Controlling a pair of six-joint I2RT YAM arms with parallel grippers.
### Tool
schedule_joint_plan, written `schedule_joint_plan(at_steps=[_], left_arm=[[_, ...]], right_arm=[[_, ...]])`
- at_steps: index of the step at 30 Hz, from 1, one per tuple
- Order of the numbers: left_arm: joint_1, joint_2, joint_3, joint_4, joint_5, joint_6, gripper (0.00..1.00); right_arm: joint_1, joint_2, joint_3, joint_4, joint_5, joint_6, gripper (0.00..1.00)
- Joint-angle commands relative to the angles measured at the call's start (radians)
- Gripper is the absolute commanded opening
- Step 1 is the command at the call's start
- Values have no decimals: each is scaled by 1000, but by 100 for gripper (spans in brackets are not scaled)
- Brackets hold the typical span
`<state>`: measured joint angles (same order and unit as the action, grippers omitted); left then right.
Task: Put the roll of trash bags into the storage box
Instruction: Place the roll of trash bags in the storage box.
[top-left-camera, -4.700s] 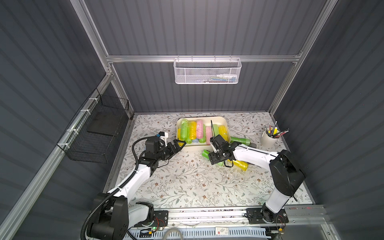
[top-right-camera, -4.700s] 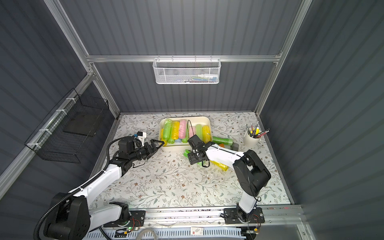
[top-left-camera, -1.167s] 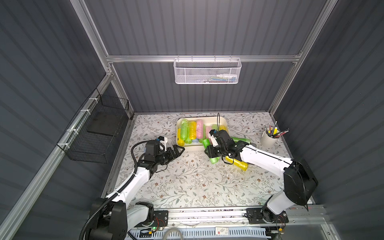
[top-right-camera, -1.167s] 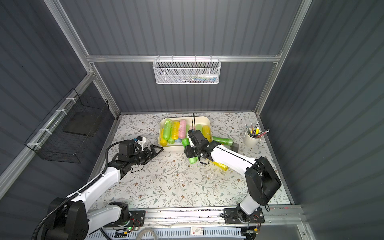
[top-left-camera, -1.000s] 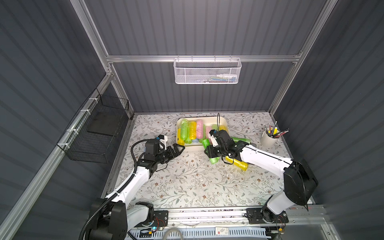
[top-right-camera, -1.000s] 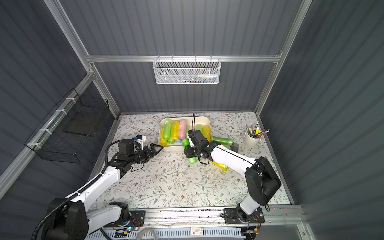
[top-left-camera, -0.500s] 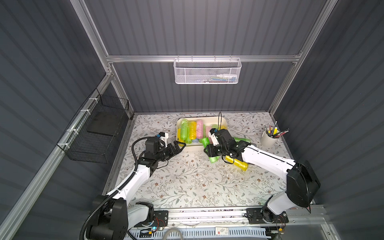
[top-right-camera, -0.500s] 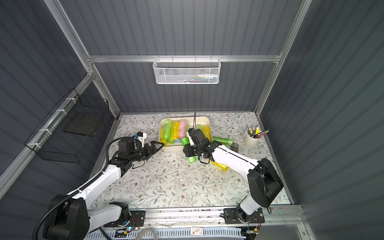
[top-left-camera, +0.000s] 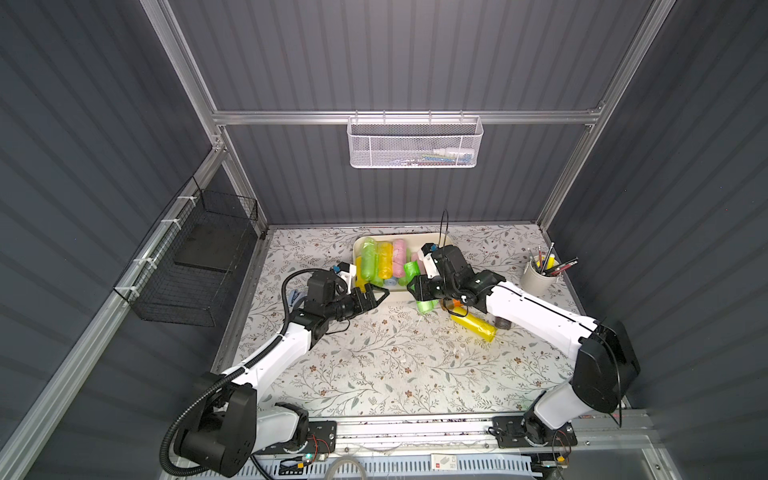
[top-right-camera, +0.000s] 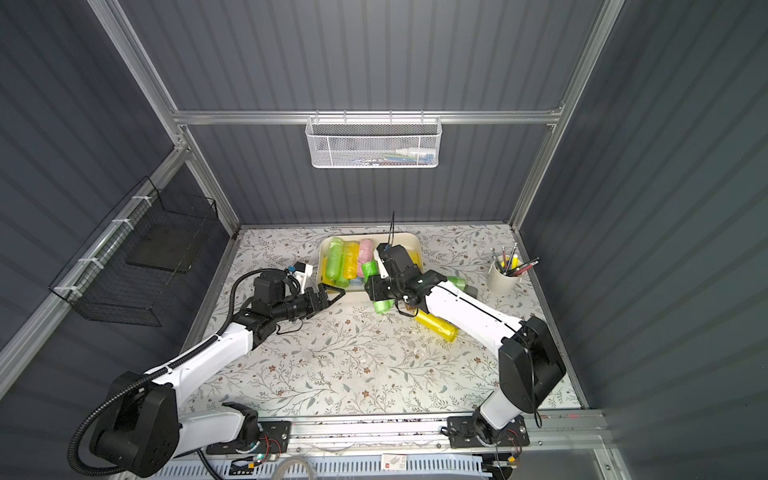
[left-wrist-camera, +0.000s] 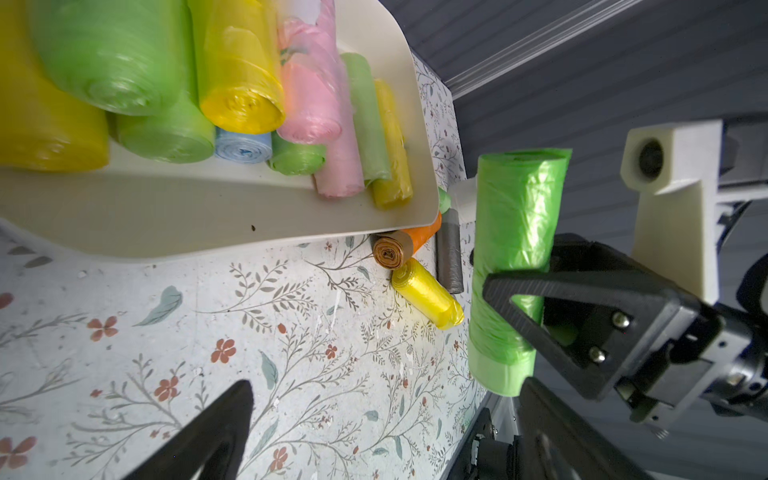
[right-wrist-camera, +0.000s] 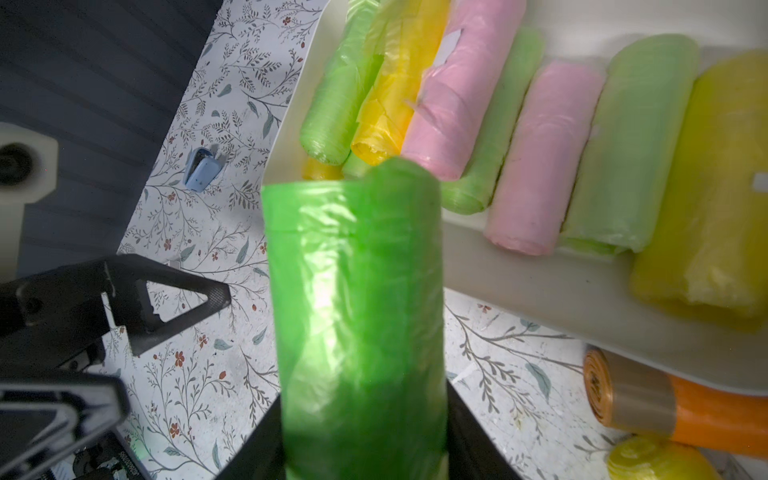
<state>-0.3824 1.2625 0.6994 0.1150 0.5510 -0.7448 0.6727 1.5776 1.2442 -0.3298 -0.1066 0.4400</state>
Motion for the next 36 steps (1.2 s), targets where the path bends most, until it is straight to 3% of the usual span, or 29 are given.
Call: schedule_joint_plan(at_steps=[1,10,36], left_arm=[[-14,12,29,30,6,-5,100],[-24,53,34,89,23,-31,100],[-42,141,84,196,23,-82,100]], right_arm=[[-21,8,45,-15,-10,5,48],[-75,116,160,-84,-18,-21,48],[-163,318,348,-64,-77,72,46]])
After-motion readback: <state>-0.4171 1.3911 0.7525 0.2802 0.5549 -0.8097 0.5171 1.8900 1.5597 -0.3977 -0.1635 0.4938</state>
